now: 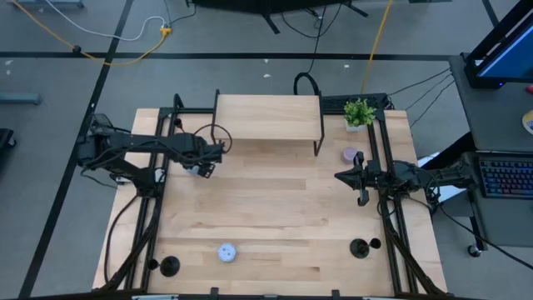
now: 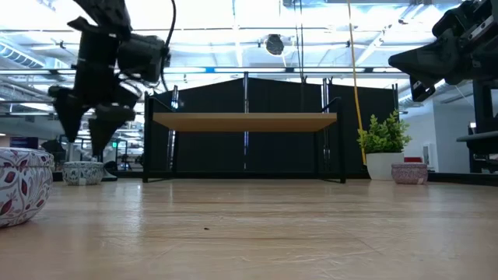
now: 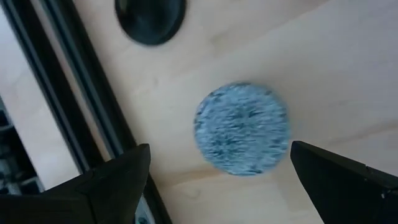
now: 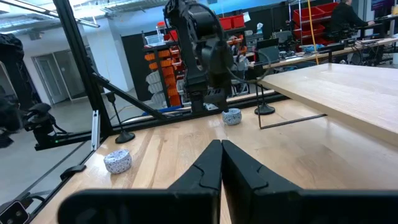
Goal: Pick & Place candle stick holders
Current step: Put the blue scented candle on the shelf
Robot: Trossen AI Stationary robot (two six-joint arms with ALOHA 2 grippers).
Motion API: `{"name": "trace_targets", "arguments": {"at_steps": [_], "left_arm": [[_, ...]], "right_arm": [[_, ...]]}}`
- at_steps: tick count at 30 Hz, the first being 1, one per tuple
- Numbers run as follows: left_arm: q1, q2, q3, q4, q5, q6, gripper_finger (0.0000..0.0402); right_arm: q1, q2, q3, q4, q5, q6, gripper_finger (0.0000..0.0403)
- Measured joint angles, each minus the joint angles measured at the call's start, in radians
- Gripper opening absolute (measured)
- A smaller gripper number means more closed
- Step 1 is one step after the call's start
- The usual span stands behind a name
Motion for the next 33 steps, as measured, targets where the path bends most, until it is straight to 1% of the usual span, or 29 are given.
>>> {"name": "trace_targets", "arguments": {"at_steps": [3,6,15,20,22,28,31,33], "left_arm": [[0.025,0.000,-0.033,0.004,0.004,-0.003,0.0392],[0.044,-0.003,-0.046,0.026,0.035,0.034,0.0392],[0.045,0.001,-0.052,0.185,0.088,0.155,0.0392],[0.053,0.002,-0.052,0.167,0.043,0.141,0.0392],[0.056,0.001,-0.053,0.154,0.038,0.139,0.0392],[0.059,0.001,-0.052,0.117,-0.027,0.139,0.0392],[0.078,0.001,-0.057,0.115,-0.029,0.152,0.0392],[0.100,0.000,-0.072,0.130,-0.006,0.173,0.0392]], "right_arm": [[0.000,0.000,0.000,0.000,0.000,0.000,0.0000],[0.000,0.000,0.000,0.000,0.000,0.000,0.0000],[0.000,0.000,0.000,0.000,0.000,0.019,0.0000],[0.000,0.000,0.000,0.000,0.000,0.052,0.0000],[0.000,0.000,0.000,0.000,0.000,0.052,0.0000],[0.000,0.000,0.000,0.000,0.000,0.052,0.0000],[0.000,0.000,0.000,0.000,0.000,0.052,0.0000],[0.000,0.000,0.000,0.000,0.000,0.052,0.0000]]}}
